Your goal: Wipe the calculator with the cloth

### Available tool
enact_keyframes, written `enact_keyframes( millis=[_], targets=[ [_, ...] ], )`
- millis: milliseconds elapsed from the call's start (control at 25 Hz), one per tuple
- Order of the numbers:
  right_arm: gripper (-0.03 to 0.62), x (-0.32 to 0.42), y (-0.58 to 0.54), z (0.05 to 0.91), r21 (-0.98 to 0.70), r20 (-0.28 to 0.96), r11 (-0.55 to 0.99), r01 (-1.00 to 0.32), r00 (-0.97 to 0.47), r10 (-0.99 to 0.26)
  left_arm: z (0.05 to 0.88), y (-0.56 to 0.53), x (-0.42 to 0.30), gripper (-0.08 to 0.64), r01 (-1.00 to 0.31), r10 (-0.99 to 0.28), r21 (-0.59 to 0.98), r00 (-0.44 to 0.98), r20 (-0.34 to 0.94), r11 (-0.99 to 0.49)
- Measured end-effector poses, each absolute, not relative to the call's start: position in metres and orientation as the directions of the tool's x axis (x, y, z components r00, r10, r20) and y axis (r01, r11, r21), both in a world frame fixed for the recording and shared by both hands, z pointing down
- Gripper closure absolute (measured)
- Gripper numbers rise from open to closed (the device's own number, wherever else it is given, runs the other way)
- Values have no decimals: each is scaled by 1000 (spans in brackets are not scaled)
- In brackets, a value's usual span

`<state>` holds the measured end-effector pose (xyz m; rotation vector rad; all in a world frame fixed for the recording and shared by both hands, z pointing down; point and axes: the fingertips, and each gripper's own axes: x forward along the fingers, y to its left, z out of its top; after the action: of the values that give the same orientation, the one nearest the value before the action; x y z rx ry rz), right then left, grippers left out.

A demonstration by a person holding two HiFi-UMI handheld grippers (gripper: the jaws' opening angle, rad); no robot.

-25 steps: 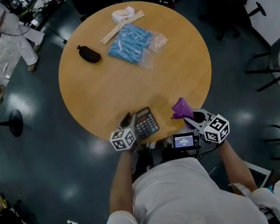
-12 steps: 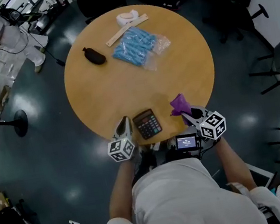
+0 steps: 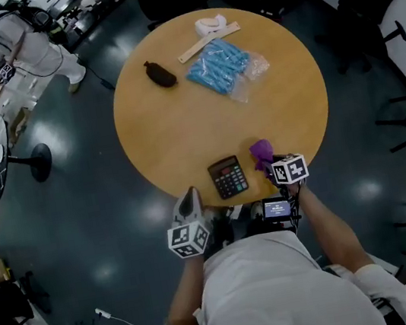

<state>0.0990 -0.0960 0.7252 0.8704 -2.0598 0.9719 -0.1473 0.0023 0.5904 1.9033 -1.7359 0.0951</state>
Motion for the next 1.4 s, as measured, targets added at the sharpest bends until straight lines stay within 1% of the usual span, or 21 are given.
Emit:
enact_keyframes(
  millis=[120, 320, 440, 600, 720, 880, 960, 1000, 1040, 1080, 1160, 1240, 1320, 1400],
  targets=[
    [520, 87, -90, 748, -333, 843, 497, -801, -489, -225, 590, 15, -149, 553, -930, -900, 366, 145, 412, 17],
    [511, 69, -83, 767, -339, 860, 496, -799, -477, -181, 590, 31, -157, 552, -926, -902, 375, 126, 413, 43],
    [476, 63, -76, 774, -355, 866, 489, -796, -477, -147, 588, 36, -162, 552, -924, -904, 379, 119, 411, 51],
    [402, 56, -73, 772, -358, 865, 500, -789, -481, -140, 585, 38, -165, 552, -923, -909, 383, 123, 399, 44],
    [383, 55, -70, 761, -338, 864, 525, -781, -478, -156, 582, 37, -166, 552, -923, -914, 383, 127, 386, 33],
    [382, 60, -75, 732, -303, 834, 537, -787, -492, -250, 578, 34, -169, 553, -924, -920, 382, 132, 369, 20],
    [397, 65, -80, 704, -265, 798, 539, -799, -496, -343, 572, 32, -172, 552, -924, -926, 382, 129, 356, 18],
    [500, 70, -83, 687, -227, 776, 539, -811, -485, -403, 568, 31, -173, 553, -925, -929, 379, 128, 347, 14],
    [537, 74, -86, 670, -194, 750, 540, -819, -479, -457, 563, 30, -173, 552, -927, -932, 374, 127, 339, 10],
    [551, 76, -86, 655, -175, 722, 540, -823, -480, -498, 558, 29, -173, 552, -929, -935, 369, 126, 331, 6],
    [561, 77, -84, 628, -166, 663, 540, -825, -499, -558, 548, 26, -173, 553, -936, -942, 353, 117, 314, 2],
    [575, 74, -79, 599, -148, 584, 553, -820, -523, -620, 532, 25, -174, 552, -953, -955, 302, 82, 287, 8],
    [575, 71, -73, 570, -124, 494, 569, -813, -548, -675, 512, 25, -173, 552, -974, -969, 226, 44, 241, 12],
    [575, 70, -67, 548, -110, 429, 565, -818, -551, -715, 497, 25, -168, 552, -980, -977, 200, 41, 208, 2]
  ],
)
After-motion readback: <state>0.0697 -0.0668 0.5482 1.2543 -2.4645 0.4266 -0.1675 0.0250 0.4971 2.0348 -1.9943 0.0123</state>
